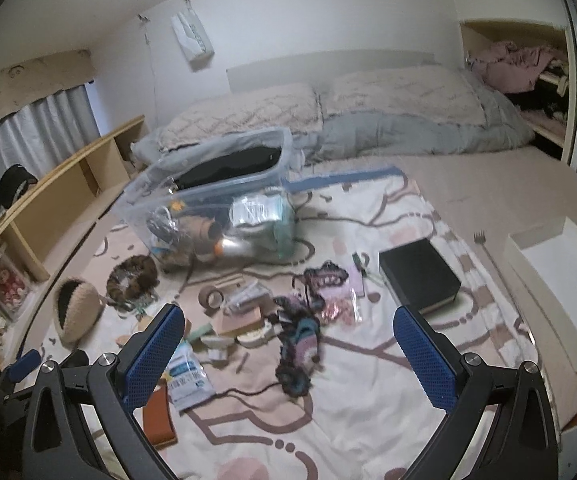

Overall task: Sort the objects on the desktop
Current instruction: 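Lower the right tool toward the crocheted blue-pink pouch while the left tool approaches the brown leather strap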

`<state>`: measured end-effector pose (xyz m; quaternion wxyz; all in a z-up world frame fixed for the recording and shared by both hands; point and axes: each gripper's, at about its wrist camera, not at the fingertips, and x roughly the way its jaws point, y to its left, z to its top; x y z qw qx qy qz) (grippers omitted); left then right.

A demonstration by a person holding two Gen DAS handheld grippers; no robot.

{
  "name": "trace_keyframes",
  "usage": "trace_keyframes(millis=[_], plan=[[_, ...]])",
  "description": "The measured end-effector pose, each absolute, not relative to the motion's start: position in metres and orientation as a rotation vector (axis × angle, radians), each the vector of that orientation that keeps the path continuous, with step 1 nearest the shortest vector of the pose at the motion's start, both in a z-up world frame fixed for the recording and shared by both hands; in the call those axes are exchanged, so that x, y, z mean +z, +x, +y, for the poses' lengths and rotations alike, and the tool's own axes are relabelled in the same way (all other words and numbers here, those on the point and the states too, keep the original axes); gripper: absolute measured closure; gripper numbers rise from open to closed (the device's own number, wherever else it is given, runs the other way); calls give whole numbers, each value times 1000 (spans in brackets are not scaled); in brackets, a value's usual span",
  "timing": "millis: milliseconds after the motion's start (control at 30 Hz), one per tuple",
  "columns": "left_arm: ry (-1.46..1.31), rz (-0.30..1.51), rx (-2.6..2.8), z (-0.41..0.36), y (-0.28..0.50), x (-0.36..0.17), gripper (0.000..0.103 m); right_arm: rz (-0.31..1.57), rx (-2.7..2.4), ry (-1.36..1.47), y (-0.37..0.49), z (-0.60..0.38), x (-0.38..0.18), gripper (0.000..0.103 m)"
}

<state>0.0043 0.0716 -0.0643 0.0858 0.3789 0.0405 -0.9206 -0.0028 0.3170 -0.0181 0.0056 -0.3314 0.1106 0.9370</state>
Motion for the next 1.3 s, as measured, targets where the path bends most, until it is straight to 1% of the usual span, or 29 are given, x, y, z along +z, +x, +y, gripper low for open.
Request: trace_keyframes(millis=[167, 333, 567, 733, 900, 1067, 1200, 1300], plan=[[1211, 154, -2703, 63, -3, -92, 2, 318, 2892, -1118, -1, 313, -39, 0], [1280, 152, -2669, 60, -8, -118, 2, 363, 2862, -1157, 3, 312, -51, 0], [1359, 146, -2629, 53, -14, -146, 2, 360, 2862, -1176, -1, 304, -61, 0], [1394, 122, -2601, 48, -17, -163, 2, 442, 2901, -1130, -4, 302, -60, 0], [1446, 124, -2573, 47, -19, -180, 2, 482, 2900, -1132, -18, 305, -63, 0], [1477, 49, -2536, 55, -24, -193, 2, 577, 2891, -1182, -36, 314, -78, 0], [1504, 1, -2494, 56, -26, -205, 2, 576, 2841, -1242, -51, 320, -96, 0], [1521, -46, -2475, 54, -25, -216, 2, 619, 2796, -1288, -60, 327, -112, 0]])
